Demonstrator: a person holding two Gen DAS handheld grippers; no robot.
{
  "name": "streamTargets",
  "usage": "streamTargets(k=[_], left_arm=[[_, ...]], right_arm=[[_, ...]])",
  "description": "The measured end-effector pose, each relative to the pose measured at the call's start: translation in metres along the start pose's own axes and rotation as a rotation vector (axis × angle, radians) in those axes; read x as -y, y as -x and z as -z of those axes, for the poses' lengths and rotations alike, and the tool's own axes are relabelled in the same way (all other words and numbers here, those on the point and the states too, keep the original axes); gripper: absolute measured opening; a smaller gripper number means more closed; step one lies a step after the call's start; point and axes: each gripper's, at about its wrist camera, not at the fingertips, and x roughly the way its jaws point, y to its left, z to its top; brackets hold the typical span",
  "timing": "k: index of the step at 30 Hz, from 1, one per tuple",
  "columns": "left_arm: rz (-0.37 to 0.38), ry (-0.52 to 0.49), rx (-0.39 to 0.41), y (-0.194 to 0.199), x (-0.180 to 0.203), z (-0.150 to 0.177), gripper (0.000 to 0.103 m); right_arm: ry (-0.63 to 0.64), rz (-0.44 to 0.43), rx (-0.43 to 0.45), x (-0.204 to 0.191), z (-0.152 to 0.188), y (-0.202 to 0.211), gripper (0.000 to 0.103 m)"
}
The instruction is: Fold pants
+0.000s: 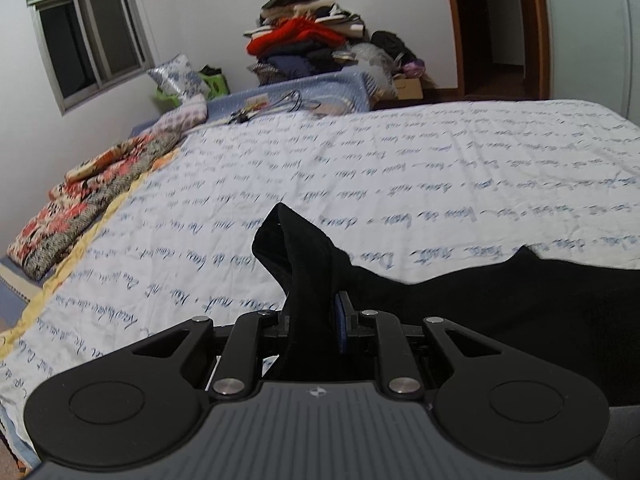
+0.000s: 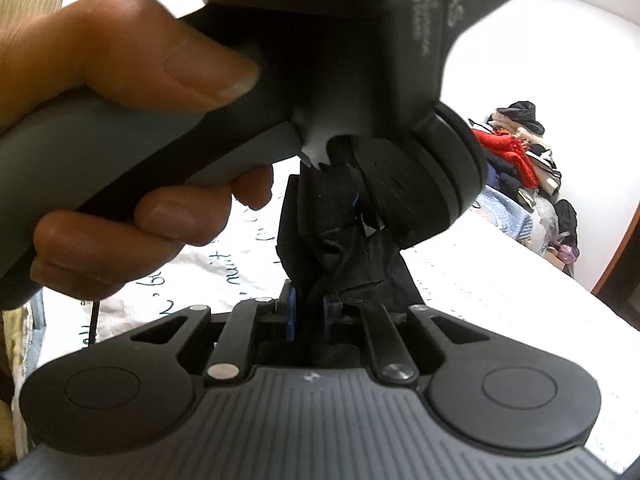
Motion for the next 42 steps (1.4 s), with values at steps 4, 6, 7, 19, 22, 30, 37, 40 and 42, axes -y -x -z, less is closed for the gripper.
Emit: streamTargets(k=[4, 6, 7, 19, 22, 30, 37, 40, 42], left_arm=[[0.037, -0.011, 0.033, 0.016, 0.019, -0.01, 0.017], [0.065, -0.019, 0.046, 0.025, 0.032, -0.013, 0.016], [0.087, -0.021, 0.046, 0.029, 0.039, -0.015, 0.015], [0.24, -0.073, 0.132, 0.059, 0.099, -0.04, 0.005], [0.242, -0.027, 0.097, 0.05, 0.074, -0.041, 0.005], [0.253, 0.063, -0.126, -0.018, 0.036, 0.015, 0.005], [0.283, 0.158, -0.199, -0.05, 0.018, 0.04, 0.006], [0.287, 0.155, -0.179, -0.044, 0.021, 0.038, 0.006], [0.289, 0.151, -0.178, -0.041, 0.022, 0.037, 0.006]], right_arm=[[-0.045, 0.022, 0.031, 0.011, 0.006, 0.022, 0.011], [-0.062, 0.044, 0.045, 0.014, 0.009, 0.035, 0.011], [-0.074, 0.054, 0.053, 0.017, 0.012, 0.042, 0.011], [-0.358, 0.145, 0.023, 0.07, 0.072, 0.107, 0.048], [-0.488, 0.123, 0.033, 0.087, 0.092, 0.115, 0.068], [-0.81, -0.075, -0.039, 0.147, 0.125, 0.076, 0.076], [-1.024, -0.197, -0.126, 0.171, 0.137, 0.01, 0.097], [-1.054, -0.232, -0.13, 0.173, 0.128, -0.013, 0.094], [-1.012, -0.222, -0.153, 0.167, 0.119, -0.023, 0.045]])
